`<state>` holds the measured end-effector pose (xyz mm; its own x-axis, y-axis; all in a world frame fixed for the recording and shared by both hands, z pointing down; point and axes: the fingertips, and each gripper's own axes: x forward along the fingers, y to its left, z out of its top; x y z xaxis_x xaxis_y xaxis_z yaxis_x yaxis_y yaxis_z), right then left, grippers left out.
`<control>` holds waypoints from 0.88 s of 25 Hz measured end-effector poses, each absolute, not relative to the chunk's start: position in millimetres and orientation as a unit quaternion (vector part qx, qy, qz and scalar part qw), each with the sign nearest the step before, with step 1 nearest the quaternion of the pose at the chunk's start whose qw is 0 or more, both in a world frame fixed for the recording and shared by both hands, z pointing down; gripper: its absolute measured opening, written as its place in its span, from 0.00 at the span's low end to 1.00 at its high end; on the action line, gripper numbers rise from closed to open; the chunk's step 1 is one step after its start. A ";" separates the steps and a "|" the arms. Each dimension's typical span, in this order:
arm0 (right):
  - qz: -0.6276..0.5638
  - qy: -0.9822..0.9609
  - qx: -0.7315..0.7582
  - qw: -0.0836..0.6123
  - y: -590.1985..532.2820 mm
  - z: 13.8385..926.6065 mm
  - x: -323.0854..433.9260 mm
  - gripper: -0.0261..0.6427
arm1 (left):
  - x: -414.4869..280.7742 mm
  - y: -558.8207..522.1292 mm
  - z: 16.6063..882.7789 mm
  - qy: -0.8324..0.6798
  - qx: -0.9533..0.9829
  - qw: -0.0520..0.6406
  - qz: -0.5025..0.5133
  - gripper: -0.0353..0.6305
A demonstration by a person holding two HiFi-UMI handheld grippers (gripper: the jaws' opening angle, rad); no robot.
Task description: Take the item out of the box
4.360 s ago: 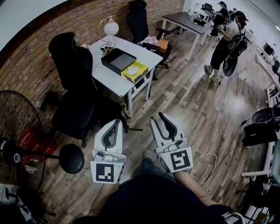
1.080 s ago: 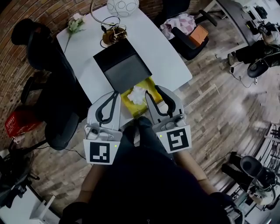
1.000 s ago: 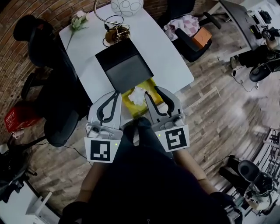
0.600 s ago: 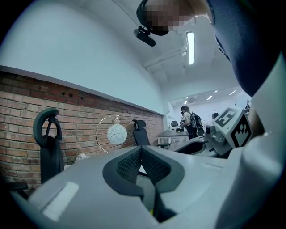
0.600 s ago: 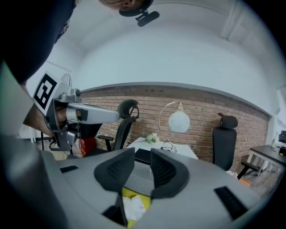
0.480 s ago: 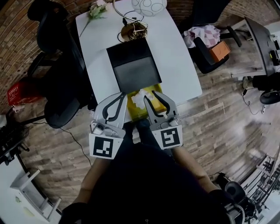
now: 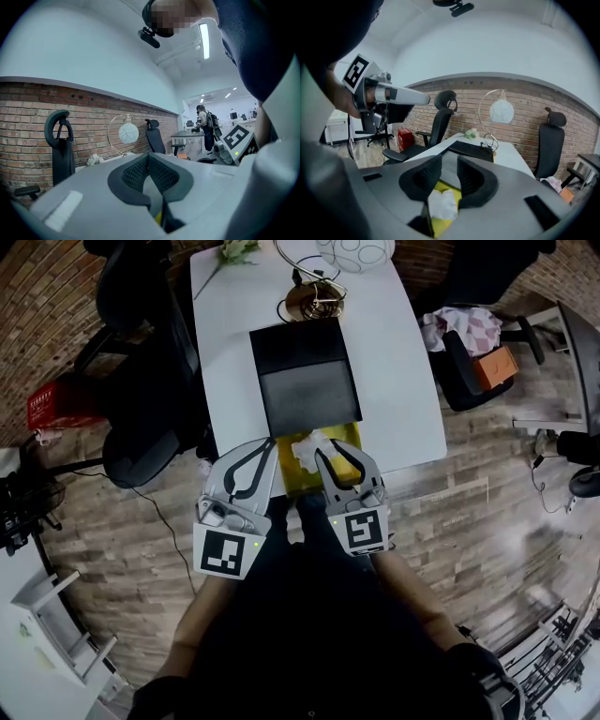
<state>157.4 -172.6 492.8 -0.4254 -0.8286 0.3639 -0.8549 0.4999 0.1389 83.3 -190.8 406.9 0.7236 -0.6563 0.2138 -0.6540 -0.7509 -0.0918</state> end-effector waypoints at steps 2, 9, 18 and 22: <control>0.042 -0.845 0.493 0.201 -172.1 502.1 156.9 0.19 | 82.3 -190.4 407.8 0.357 -0.926 0.007 -0.120 0.07; 0.071 -0.852 0.453 0.254 -167.8 544.6 153.7 0.19 | 80.5 -186.8 409.3 0.368 -0.921 0.003 -0.129 0.07; 0.101 -0.848 0.413 0.318 -168.4 580.4 152.4 0.19 | 74.9 -184.9 412.2 0.383 -0.913 0.006 -0.141 0.07; 0.115 -0.847 0.391 0.342 -167.5 591.8 149.2 0.19 | 71.4 -185.8 412.4 0.393 -0.909 0.003 -0.142 0.07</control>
<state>149.2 -167.5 591.8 -0.4607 -0.5838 0.6686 -0.7411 0.6675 0.0722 71.4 -185.8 412.4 0.6510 -0.7145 0.2563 -0.7126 -0.6916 -0.1181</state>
